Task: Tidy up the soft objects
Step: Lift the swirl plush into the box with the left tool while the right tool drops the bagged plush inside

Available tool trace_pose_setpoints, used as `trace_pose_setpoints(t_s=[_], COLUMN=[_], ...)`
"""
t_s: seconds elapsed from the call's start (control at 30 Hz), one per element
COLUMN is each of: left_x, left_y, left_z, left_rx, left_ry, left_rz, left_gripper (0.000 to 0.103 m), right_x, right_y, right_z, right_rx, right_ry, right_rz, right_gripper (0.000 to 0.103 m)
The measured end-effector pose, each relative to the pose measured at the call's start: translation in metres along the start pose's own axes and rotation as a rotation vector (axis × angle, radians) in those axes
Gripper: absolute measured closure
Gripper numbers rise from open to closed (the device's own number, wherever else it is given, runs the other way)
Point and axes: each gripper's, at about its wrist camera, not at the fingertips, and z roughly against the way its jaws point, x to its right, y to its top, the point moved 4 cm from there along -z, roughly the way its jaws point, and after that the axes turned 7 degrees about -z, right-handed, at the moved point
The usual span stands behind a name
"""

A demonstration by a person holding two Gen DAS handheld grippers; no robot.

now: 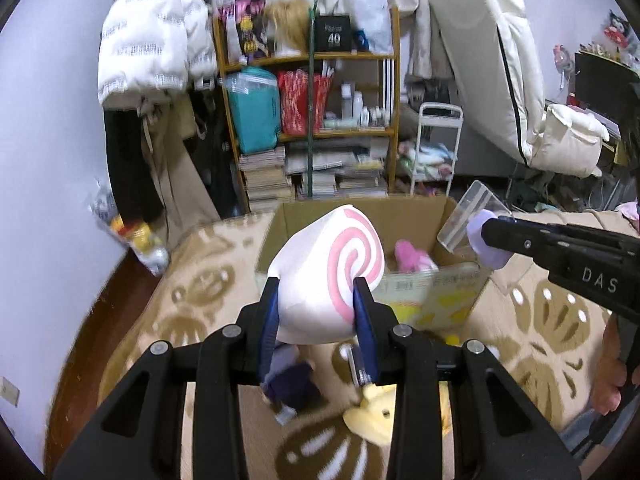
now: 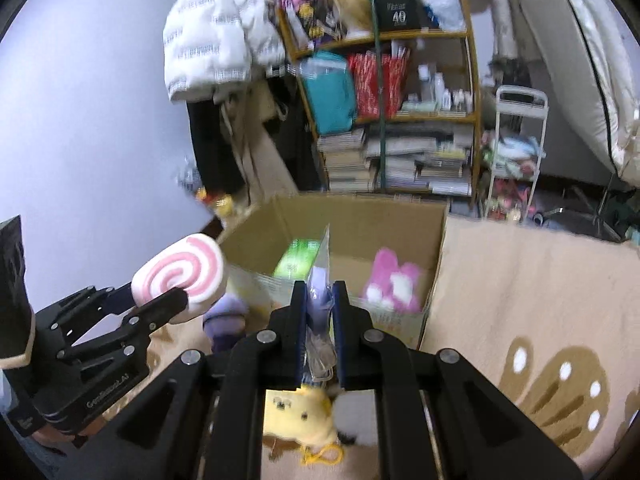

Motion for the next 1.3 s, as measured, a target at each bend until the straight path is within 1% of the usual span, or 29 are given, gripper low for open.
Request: trace_pose_setpoints(t_s=[0.07, 0.17, 0.23, 0.37, 0.47, 0.6, 0.67, 0.7, 0.8, 0.87, 0.93, 1.0, 1.07, 1.1, 1.13, 1.17, 1.2, 1.23, 1.27, 1.3], left_x=[-0.002, -0.006, -0.007, -0.007, -0.005, 0.001, 0.003, 0.003, 0.000, -0.003, -0.007, -0.011, -0.015, -0.017, -0.019, -0.020, -0.021, -0.022, -0.022, -0.022], left_y=[0.009, 0.022, 0.031, 0.047, 0.051, 0.047, 0.041, 0.038, 0.030, 0.028, 0.028, 0.030, 0.032, 0.033, 0.033, 0.033, 0.032, 0.031, 0.030, 0.028], left_z=[-0.001, -0.009, -0.016, -0.033, -0.047, -0.072, -0.082, -0.087, -0.094, -0.092, -0.087, -0.079, -0.073, -0.070, -0.065, -0.060, -0.057, -0.052, -0.047, -0.041], left_rx=[0.017, 0.017, 0.015, 0.012, 0.000, -0.055, -0.097, -0.117, -0.154, -0.156, -0.142, -0.122, -0.121, -0.119, -0.117, -0.116, -0.116, -0.116, -0.117, -0.119], left_ry=[0.010, 0.008, 0.008, 0.006, 0.001, -0.019, -0.025, -0.030, -0.048, -0.048, -0.019, 0.003, 0.011, 0.018, 0.024, 0.028, 0.030, 0.035, 0.042, 0.054], left_rz=[-0.019, -0.028, -0.028, -0.031, -0.038, -0.041, -0.046, -0.040, -0.012, -0.004, 0.000, -0.006, -0.005, -0.001, 0.003, 0.006, 0.005, 0.002, -0.003, -0.012], left_gripper=[0.069, 0.069, 0.069, 0.069, 0.068, 0.066, 0.064, 0.062, 0.061, 0.058, 0.045, 0.041, 0.036, 0.032, 0.029, 0.027, 0.024, 0.020, 0.018, 0.013], right_x=[-0.001, -0.002, -0.001, 0.002, 0.005, 0.016, 0.021, 0.023, 0.029, 0.031, 0.032, 0.031, 0.029, 0.028, 0.028, 0.027, 0.026, 0.025, 0.024, 0.024], right_y=[0.010, 0.022, 0.028, 0.034, 0.033, 0.029, 0.027, 0.025, 0.021, 0.018, 0.015, 0.013, 0.012, 0.013, 0.013, 0.015, 0.016, 0.017, 0.018, 0.018], right_z=[0.001, 0.000, -0.005, -0.021, -0.030, -0.044, -0.051, -0.055, -0.065, -0.071, -0.076, -0.077, -0.075, -0.074, -0.071, -0.068, -0.064, -0.060, -0.056, -0.053], right_rx=[0.041, 0.108, 0.119, 0.113, 0.101, 0.070, 0.048, 0.034, 0.004, -0.019, -0.045, -0.056, -0.059, -0.057, -0.050, -0.040, -0.026, -0.018, -0.012, -0.011], right_ry=[-0.005, -0.027, -0.032, -0.050, -0.064, -0.091, -0.092, -0.094, -0.099, -0.095, -0.095, -0.101, -0.104, -0.104, -0.103, -0.104, -0.108, -0.107, -0.106, -0.103], right_rz=[0.006, 0.009, 0.015, 0.028, 0.033, 0.018, 0.016, 0.012, -0.011, -0.016, -0.018, -0.013, -0.006, -0.005, -0.004, -0.003, -0.002, -0.001, -0.002, -0.007], right_gripper=[0.090, 0.090, 0.090, 0.090, 0.090, 0.090, 0.090, 0.090, 0.089, 0.089, 0.089, 0.089, 0.088, 0.086, 0.079, 0.074, 0.064, 0.057, 0.056, 0.053])
